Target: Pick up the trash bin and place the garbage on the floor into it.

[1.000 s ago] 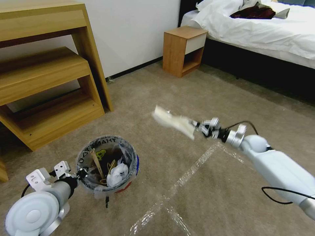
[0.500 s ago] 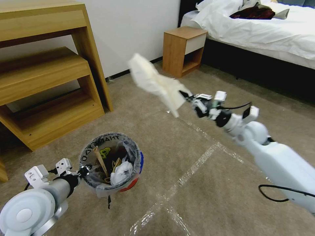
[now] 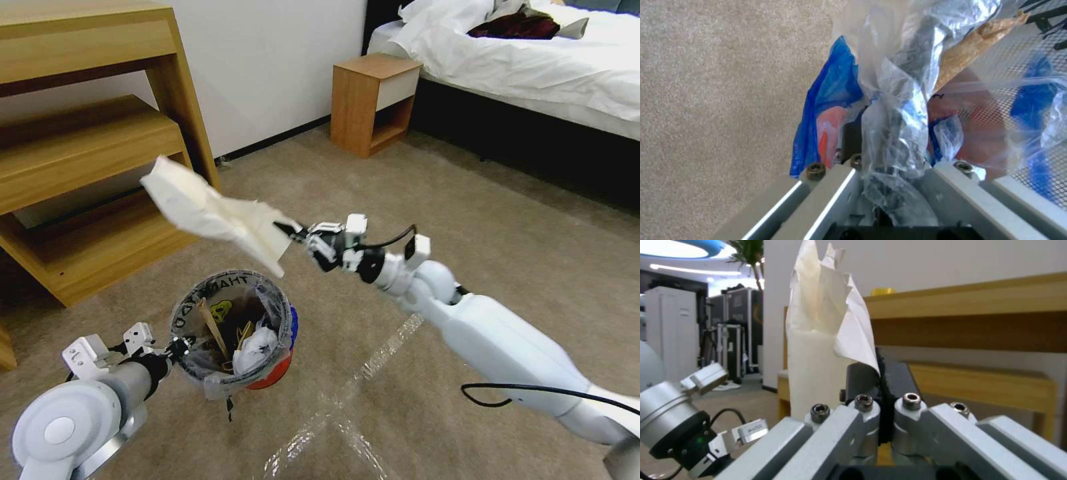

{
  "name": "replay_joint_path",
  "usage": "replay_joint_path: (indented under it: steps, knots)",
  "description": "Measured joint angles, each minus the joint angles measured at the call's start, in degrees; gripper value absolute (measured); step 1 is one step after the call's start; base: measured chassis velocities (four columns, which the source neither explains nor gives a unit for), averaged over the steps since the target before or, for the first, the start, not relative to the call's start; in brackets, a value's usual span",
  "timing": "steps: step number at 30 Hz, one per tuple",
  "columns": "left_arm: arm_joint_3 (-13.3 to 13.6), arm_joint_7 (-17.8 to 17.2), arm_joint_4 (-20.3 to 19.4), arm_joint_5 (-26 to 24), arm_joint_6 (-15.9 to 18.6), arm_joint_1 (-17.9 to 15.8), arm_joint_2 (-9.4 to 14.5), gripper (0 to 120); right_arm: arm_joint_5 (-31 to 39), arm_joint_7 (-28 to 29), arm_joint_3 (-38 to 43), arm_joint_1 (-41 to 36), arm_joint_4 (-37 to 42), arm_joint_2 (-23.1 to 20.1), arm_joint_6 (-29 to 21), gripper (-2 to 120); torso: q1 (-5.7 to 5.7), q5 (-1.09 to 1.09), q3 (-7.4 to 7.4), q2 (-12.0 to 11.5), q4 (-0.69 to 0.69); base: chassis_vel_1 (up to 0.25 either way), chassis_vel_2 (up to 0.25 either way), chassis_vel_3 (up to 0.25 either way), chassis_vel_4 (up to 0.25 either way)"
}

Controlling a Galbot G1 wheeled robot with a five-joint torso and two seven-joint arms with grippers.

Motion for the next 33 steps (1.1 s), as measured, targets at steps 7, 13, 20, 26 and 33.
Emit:
replay_joint_path:
  steps: [7,13,20,26,33]
  knots:
    - [-0.05,-0.16,-0.03,-0.28,0.01,-0.15,-0.05,0,-0.87,-0.16,-2.3,0.69,-2.8,3.99,0.12,0,0.0,0.0,0.0,0.0,-0.01,0.0,0.0,0.0,0.0]
    - [-0.03,-0.44,-0.19,-0.72,0.01,-0.31,-0.01,0,-2.56,-0.89,-3.47,-1.08,-6.36,8.13,0.53,0,0.0,0.01,0.0,0.0,0.0,0.0,0.0,0.0,0.0]
    - [0.04,-0.49,-0.19,-0.75,0.01,-0.34,-0.15,0,-3.79,-1.57,-4.06,-2.95,-6.8,8.05,0.77,0,0.0,0.01,0.0,0.0,0.0,0.0,0.0,0.0,0.0]
    - [0.28,-0.53,-0.19,-0.62,0.01,-0.44,-0.42,0,-5.0,-1.94,-4.21,-4.57,-7.05,7.12,1.1,0,0.0,0.02,0.0,0.0,0.0,0.0,0.0,0.0,0.0]
    - [0.15,-0.54,-0.19,-0.54,-0.01,-0.4,-0.29,0,-5.82,-2.58,-4.35,-5.35,-7.39,5.82,1.29,0,0.0,0.01,0.0,0.0,-0.01,0.0,0.0,0.0,0.0]
